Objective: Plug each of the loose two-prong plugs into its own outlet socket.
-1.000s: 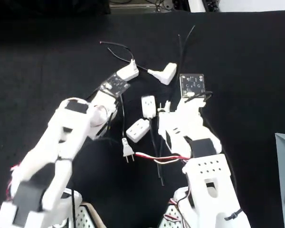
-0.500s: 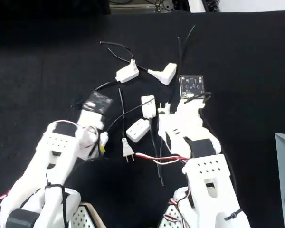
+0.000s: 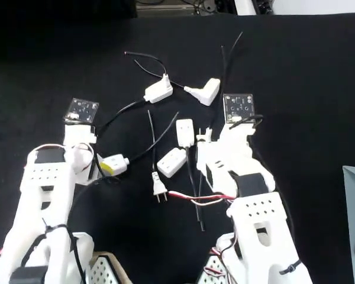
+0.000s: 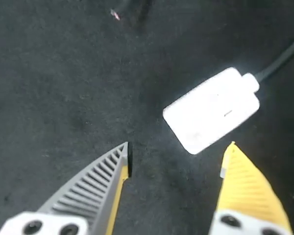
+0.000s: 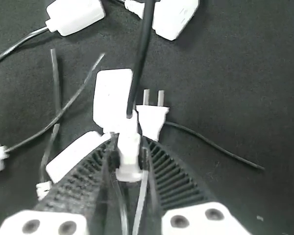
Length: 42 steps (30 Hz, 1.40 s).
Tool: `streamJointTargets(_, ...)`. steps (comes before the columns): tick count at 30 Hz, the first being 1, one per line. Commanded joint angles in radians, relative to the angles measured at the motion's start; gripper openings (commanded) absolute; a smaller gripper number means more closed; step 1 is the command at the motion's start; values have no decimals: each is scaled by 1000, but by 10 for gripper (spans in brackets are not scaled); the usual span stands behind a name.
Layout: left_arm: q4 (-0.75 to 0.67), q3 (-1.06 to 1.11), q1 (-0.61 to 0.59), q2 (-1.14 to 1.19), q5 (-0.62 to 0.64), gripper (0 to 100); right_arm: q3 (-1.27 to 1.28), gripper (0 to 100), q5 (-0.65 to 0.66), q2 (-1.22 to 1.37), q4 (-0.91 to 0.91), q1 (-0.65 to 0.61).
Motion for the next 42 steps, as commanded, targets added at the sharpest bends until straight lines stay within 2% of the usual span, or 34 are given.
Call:
streamJointTargets(1,112,-97,-1,-129,-11,300,-15,14,-2,-19,-9,-100)
streamJointTargets(6,155,-91,-8,-348,0,300,-58,14,-3,-19,18,-236)
streamJointTargets(10,155,-27,-7,-529,107,300,-165,14,-2,-19,137,-384)
streamJointTargets(14,158,21,-8,-678,163,300,-275,13,-2,-19,250,-531)
streamJointTargets(20,170,59,-1,-813,216,301,-325,13,0,-12,256,-690)
streamJointTargets(27,318,-19,94,-921,216,303,-311,13,0,-10,172,-747)
streamJointTargets(32,324,-19,124,-980,213,304,-312,13,0,12,152,-746)
streamJointTargets(38,325,-18,234,-1054,212,304,-331,12,-5,157,127,-741)
streamJointTargets(42,327,-10,213,-1069,173,304,-341,12,-6,189,110,-740)
